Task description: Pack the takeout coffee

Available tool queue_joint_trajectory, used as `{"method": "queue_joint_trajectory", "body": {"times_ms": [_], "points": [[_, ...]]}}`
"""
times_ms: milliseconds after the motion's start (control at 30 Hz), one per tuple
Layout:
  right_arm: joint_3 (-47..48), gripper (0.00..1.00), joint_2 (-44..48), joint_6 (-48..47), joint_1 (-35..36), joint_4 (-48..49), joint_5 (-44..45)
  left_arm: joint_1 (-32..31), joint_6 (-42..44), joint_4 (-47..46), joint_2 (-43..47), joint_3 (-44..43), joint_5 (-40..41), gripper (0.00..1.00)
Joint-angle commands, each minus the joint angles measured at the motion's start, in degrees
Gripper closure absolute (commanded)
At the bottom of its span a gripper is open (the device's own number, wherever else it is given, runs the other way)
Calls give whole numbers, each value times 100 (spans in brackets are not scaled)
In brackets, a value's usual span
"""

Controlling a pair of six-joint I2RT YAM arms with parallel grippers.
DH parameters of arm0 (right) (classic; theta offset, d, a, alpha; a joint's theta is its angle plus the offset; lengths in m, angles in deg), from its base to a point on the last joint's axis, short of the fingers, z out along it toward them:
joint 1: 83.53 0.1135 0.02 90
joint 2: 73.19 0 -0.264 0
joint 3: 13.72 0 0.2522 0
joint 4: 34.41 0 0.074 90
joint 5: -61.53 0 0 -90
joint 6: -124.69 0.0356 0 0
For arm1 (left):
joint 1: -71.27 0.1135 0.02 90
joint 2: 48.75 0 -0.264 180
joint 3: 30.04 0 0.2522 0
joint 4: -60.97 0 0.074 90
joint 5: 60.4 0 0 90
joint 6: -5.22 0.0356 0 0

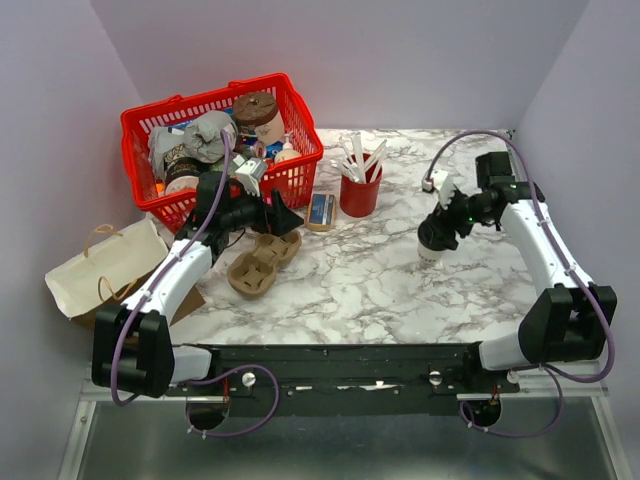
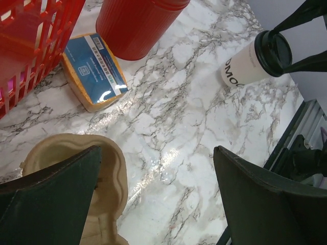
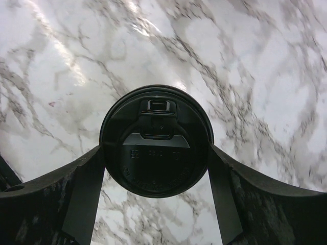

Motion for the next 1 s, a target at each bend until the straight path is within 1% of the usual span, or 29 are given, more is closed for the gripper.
{"method": "queue_joint_trajectory", "body": {"times_ms": [0,167,267,433,533,567,633,733,767,867,900,933,967], "points": [[-54,28,22,43,-763,-120,96,48,-143,-201,-86,-235,-154,2],[52,29,-137,-18,-1483,-102,60,39,-169,-192,-104,-218,-171,2],[131,29,-277,-44,-1764,-102,69,48,-161,-175,-95,-227,-163,2],[166,28,-479,-80,-1994,-85,86,39,41,-8,-104,-262,-119,2],[113,26,-550,-88,-2047,-84,78,39,453,457,-68,-349,74,2],[79,24,-550,-88,-2056,-67,69,39,672,554,-25,-367,118,2],[26,22,-532,-71,-2064,-23,60,39,832,765,19,-385,241,2],[-1,14,-436,-36,-2065,-23,-18,48,1069,985,90,-420,286,3],[8,10,-383,-1,-2065,-32,-54,48,1166,1064,125,-437,294,3],[69,6,-181,139,-2065,-41,-186,48,1613,1450,221,-499,443,3],[87,6,-146,175,-2065,-49,-221,39,1745,1738,222,-534,496,3],[96,5,-59,193,-2073,-49,-238,48,2112,1915,222,-621,549,3],[104,1,-23,219,-2065,-49,-239,39,2290,2109,187,-683,628,4]]}}
